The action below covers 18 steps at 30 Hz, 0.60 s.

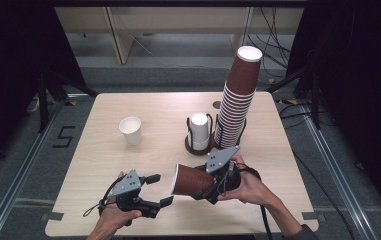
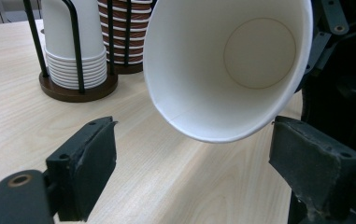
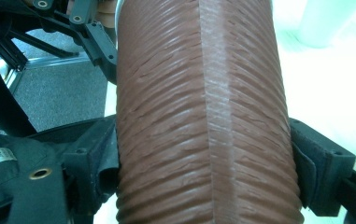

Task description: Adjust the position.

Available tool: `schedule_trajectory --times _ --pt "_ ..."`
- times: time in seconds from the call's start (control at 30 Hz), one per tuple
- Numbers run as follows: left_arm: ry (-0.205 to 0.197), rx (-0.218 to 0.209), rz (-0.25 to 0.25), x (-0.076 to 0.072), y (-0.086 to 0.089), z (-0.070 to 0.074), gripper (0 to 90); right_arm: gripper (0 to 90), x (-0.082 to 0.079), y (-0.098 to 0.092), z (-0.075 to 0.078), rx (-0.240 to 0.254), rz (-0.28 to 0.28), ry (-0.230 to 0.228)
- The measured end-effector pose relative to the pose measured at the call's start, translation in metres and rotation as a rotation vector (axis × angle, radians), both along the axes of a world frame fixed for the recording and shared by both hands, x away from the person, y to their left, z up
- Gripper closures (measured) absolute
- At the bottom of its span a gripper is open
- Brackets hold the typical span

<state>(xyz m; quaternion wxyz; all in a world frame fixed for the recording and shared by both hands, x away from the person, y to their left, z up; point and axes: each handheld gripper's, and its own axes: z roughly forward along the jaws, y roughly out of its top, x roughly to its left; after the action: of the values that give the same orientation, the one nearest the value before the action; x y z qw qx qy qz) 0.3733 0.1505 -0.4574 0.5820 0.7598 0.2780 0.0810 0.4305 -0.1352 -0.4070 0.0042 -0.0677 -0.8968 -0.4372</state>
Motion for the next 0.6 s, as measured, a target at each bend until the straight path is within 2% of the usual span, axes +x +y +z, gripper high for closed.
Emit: schedule_trajectory --times 0.13,0.17,0.3,0.33,0.43,0.53,0.6 --pt "-0.001 -0.003 -0.008 0.0 -0.001 0.0 14.6 21.3 0.0 0.001 -0.001 -0.002 0.006 -0.002" --pt "0.002 -0.019 -0.012 0.001 -0.002 -0.001 14.5 21.2 0.0 0.002 -0.004 -0.002 0.012 0.0" --pt "0.0 -0.013 -0.021 0.001 -0.004 -0.001 14.1 21.3 0.001 0.004 -0.007 -0.007 0.019 -0.001" --pt "0.0 0.001 -0.022 0.0 -0.003 0.0 14.0 21.3 0.001 0.004 -0.007 -0.001 0.026 0.001" --pt "-0.012 -0.004 -0.035 0.001 -0.004 0.0 13.4 21.3 0.001 0.005 -0.008 0.002 0.037 -0.002" --pt "-0.013 0.005 -0.04 0.001 -0.005 0.0 10.7 21.3 0.001 0.008 -0.012 0.005 0.056 0.006" --pt "-0.017 0.009 -0.033 0.001 -0.005 0.0 3.6 21.3 0.001 0.009 -0.013 0.004 0.058 0.007"
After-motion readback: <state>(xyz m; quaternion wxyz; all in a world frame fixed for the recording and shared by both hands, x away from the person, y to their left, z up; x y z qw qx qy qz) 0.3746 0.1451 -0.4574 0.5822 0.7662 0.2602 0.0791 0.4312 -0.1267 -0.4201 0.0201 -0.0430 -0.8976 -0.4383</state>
